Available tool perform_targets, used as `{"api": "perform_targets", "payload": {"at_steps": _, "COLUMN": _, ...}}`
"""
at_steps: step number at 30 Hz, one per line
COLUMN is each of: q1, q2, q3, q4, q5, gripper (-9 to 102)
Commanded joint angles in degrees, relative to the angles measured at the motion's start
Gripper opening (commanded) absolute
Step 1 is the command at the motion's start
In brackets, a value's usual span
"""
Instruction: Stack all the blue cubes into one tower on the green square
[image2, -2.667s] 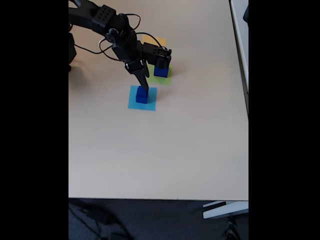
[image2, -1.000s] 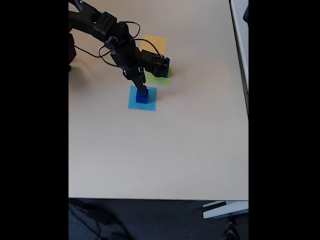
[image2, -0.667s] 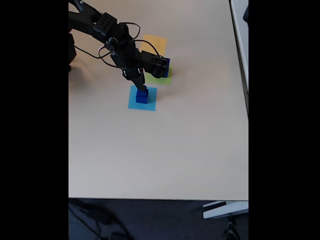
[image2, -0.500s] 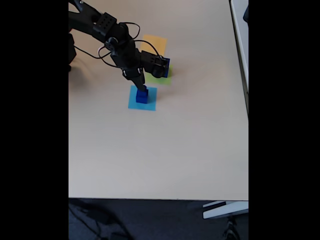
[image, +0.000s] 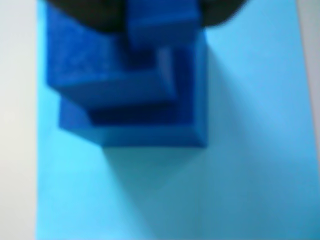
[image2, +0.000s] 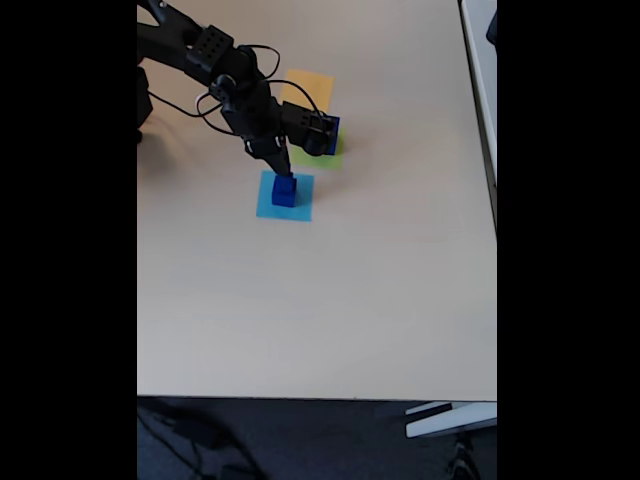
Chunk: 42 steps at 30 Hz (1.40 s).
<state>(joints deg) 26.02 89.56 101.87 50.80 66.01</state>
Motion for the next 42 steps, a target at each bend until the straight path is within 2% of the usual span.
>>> {"api": "perform_targets", "payload": {"at_steps": 1, "q1": 0.18, "q2": 0.44, "q3": -0.18, "q4": -1.05, "q5": 0.53, "gripper": 0}}
{"api": "perform_targets", "payload": {"at_steps": 13, "q1": -1.23, "q2": 3.25, "q3": -2.20, "q4": 0.18, "q5": 1.76, "gripper": 0}}
{"api": "perform_targets", "payload": {"at_steps": 31, "q1": -9.93, "q2": 4.66, "q3": -5.71, "q4": -0.09, "q5": 15.56, "gripper": 0}}
{"api": "perform_targets", "payload": {"at_steps": 42, "q1": -12.57, "q2": 1.23, "q3": -5.80, "q4": -10.63, "q5": 21.45, "gripper": 0}}
